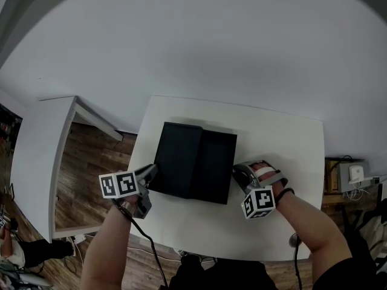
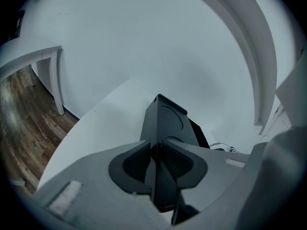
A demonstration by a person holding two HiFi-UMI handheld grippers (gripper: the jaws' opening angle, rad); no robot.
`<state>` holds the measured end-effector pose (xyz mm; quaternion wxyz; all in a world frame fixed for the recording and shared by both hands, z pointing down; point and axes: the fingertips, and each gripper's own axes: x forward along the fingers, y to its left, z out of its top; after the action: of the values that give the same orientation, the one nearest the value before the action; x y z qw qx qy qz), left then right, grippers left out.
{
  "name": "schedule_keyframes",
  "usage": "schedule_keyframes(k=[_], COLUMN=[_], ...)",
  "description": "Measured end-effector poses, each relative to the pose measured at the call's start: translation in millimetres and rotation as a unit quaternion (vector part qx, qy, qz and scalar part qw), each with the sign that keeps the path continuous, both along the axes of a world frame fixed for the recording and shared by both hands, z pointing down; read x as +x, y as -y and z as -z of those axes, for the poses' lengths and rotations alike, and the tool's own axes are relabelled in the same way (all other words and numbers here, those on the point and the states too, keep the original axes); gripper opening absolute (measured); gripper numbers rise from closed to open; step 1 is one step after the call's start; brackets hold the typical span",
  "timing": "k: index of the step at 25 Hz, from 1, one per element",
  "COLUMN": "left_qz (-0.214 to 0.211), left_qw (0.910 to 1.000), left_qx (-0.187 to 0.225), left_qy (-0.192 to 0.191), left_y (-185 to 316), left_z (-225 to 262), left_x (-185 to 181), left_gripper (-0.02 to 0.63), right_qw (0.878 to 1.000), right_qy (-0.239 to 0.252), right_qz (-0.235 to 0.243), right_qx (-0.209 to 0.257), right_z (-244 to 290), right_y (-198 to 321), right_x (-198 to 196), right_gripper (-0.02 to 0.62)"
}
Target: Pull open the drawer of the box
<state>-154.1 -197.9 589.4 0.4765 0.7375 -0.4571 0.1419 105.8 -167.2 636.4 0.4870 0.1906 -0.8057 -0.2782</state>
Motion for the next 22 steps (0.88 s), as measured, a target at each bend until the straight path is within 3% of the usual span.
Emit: schedule_keyframes(k=[14,19,22], left_qz=[0.007,0.045,0.068], left_qw=[0.9999,0.996,0.9911], left_qx=[0.011,0.033,0.063], left_qy=[-0.01,-0.07,-0.096], left_y=[-1.2,0.8,2.7], left_z=[1.0,6.0,20.3], left_x=[1.4,-6.9,-20.4], left_gripper=[0.092,0.089,0.087], right_qw=[1.0,0.999,0.998], right_qy=[-0.013,-0.022,-0.003], right_qz=[-0.006,-0.024,-0.07], right_qx=[0.005,0.002,-0.005], right_z=[0.0,2.4,12.5], right_y=[-1.2,-9.4,-14.8], right_x=[2.7,22.0,41.6], right_gripper=[0.074,0.095,0.039])
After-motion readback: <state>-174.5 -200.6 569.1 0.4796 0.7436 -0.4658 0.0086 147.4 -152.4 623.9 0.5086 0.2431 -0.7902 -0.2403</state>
